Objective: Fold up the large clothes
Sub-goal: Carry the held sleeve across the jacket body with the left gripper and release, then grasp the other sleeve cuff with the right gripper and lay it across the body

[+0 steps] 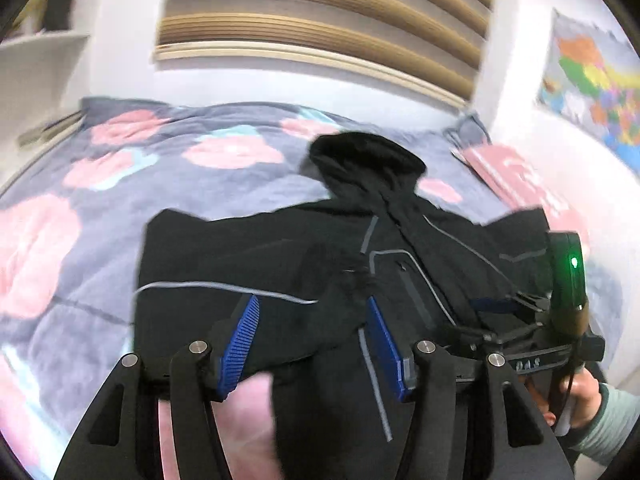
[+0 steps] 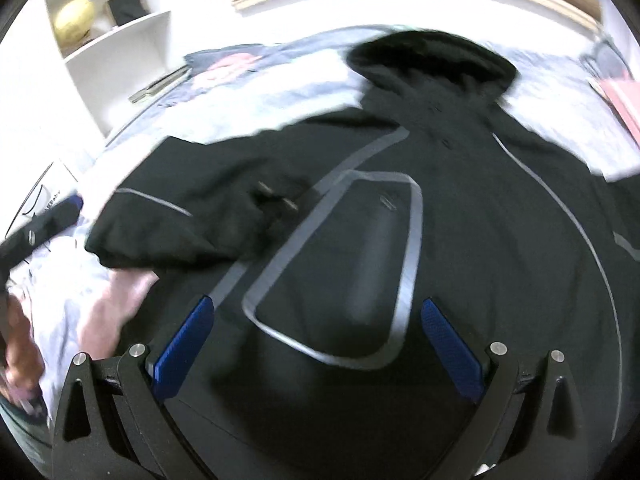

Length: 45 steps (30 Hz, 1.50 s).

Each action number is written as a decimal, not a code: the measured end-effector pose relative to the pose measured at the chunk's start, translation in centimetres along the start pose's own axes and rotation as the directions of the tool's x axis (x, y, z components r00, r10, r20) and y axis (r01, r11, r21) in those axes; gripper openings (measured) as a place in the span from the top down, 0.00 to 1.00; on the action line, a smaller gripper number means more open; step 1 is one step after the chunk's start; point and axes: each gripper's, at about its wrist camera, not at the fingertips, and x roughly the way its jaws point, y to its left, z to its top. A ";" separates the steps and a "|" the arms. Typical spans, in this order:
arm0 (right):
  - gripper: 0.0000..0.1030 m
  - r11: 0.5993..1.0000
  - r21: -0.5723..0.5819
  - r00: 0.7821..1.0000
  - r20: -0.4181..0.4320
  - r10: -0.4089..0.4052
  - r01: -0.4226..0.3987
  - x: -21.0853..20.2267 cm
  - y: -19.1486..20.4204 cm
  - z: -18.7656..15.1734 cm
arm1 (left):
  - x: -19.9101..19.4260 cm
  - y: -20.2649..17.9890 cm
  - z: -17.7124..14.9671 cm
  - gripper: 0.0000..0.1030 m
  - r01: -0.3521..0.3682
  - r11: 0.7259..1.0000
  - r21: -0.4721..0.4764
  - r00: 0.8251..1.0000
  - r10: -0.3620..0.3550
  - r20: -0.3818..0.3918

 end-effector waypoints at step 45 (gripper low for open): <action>0.73 0.945 0.226 0.968 0.022 -0.248 0.237 -4.5 -23.6 3.4 | 17.1 -7.5 0.5 0.44 -0.057 0.998 0.012 0.958 0.058 -0.279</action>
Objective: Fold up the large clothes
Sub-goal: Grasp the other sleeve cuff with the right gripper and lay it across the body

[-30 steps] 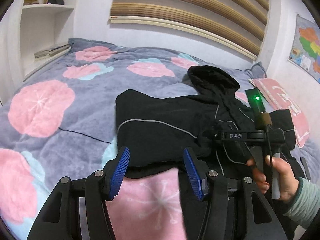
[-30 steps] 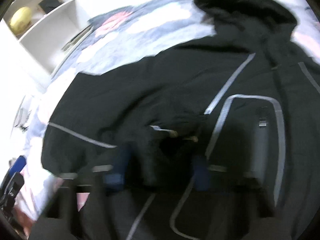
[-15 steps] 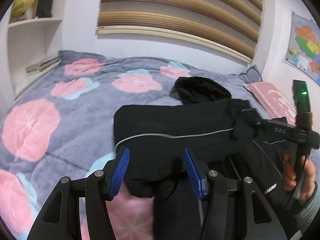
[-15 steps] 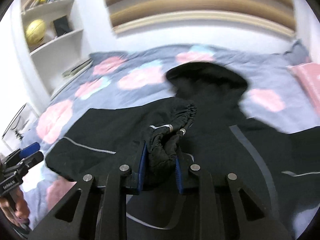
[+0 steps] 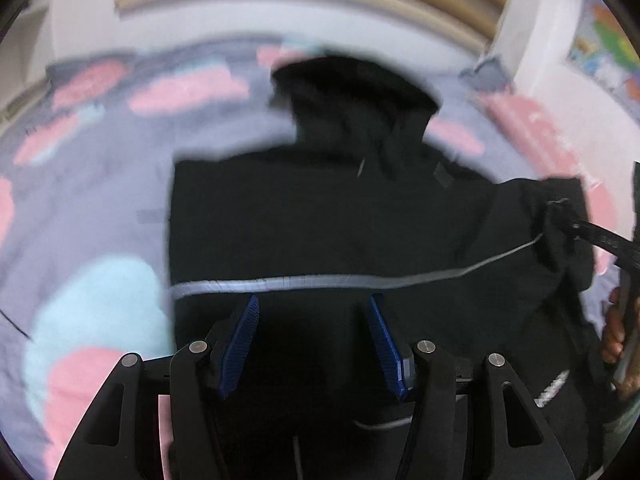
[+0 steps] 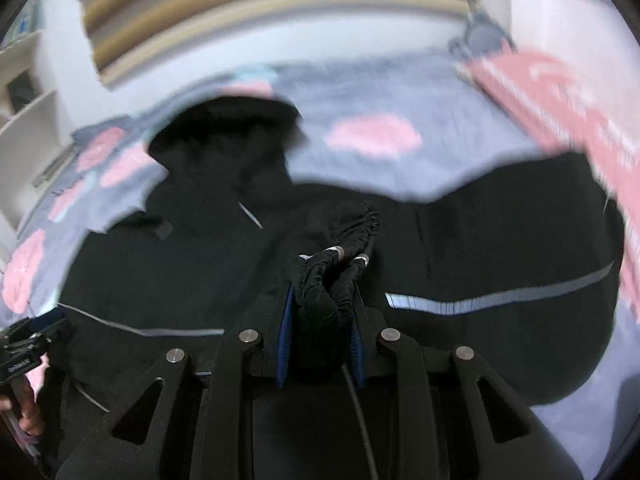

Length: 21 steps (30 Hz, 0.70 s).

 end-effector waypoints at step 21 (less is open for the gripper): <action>0.30 0.996 -0.084 1.000 0.026 -0.007 0.010 -1.1 3.4 -0.6 | -1.0 -2.6 0.9 0.44 0.112 0.988 -0.102 0.993 -0.108 0.044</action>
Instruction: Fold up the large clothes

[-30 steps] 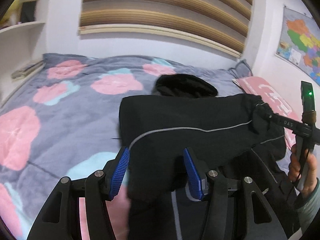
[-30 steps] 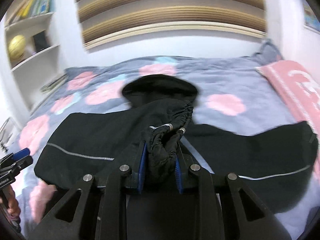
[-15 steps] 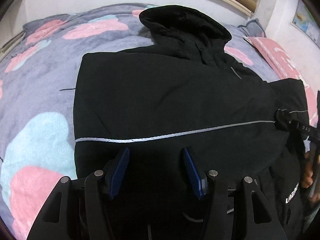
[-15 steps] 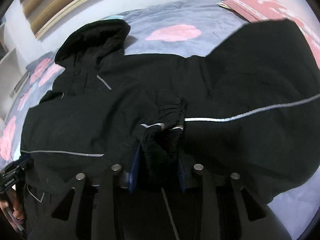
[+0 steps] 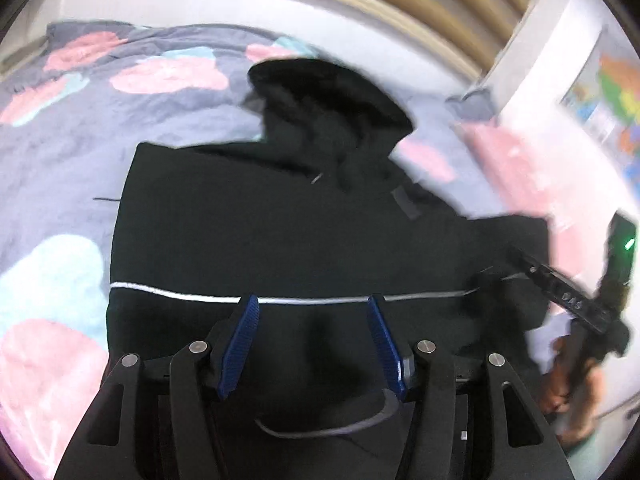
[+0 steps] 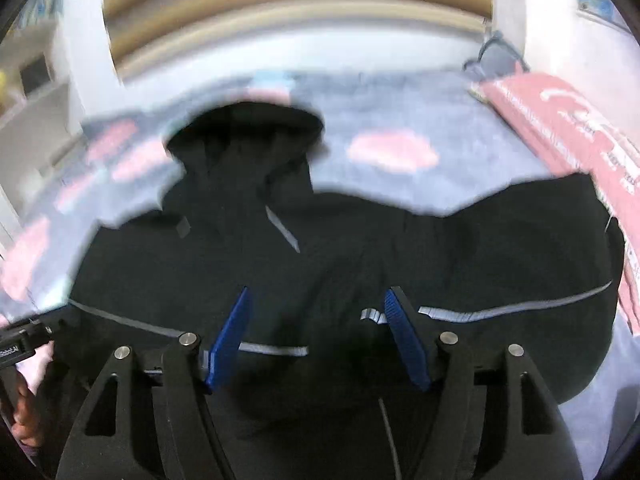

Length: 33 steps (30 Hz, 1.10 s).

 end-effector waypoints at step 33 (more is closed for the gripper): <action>0.26 0.990 0.121 0.984 0.155 -0.091 0.073 -12.9 -13.7 -5.2 | 2.2 -19.9 -1.9 0.41 0.020 0.948 0.317 0.999 -0.027 0.017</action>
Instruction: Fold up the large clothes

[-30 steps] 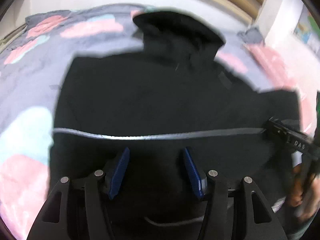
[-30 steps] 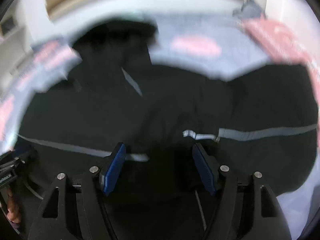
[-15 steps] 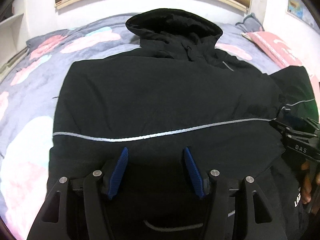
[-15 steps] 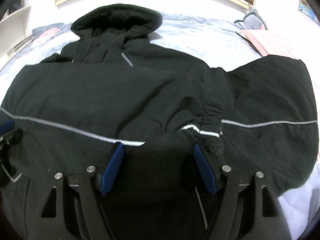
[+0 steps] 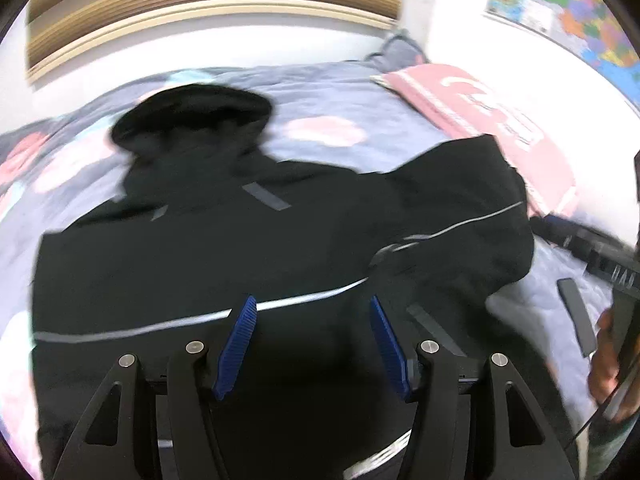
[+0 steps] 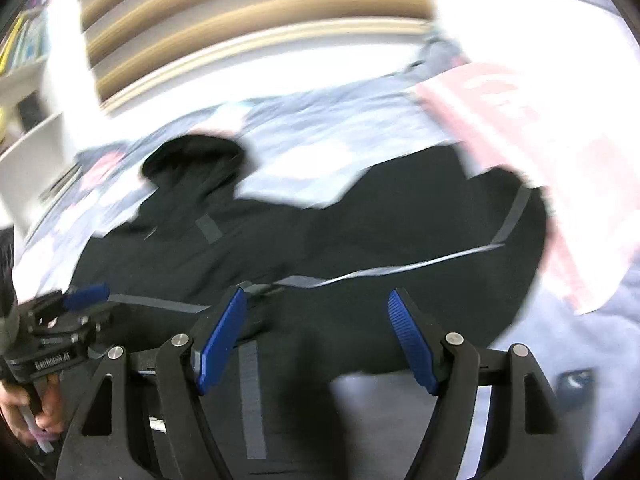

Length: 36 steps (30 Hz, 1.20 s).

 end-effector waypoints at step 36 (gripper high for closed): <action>0.86 0.952 0.301 0.994 0.077 -0.080 0.053 4.2 -28.2 6.1 | 13.6 -9.5 0.7 0.34 0.094 0.995 -0.017 0.995 -0.095 -0.042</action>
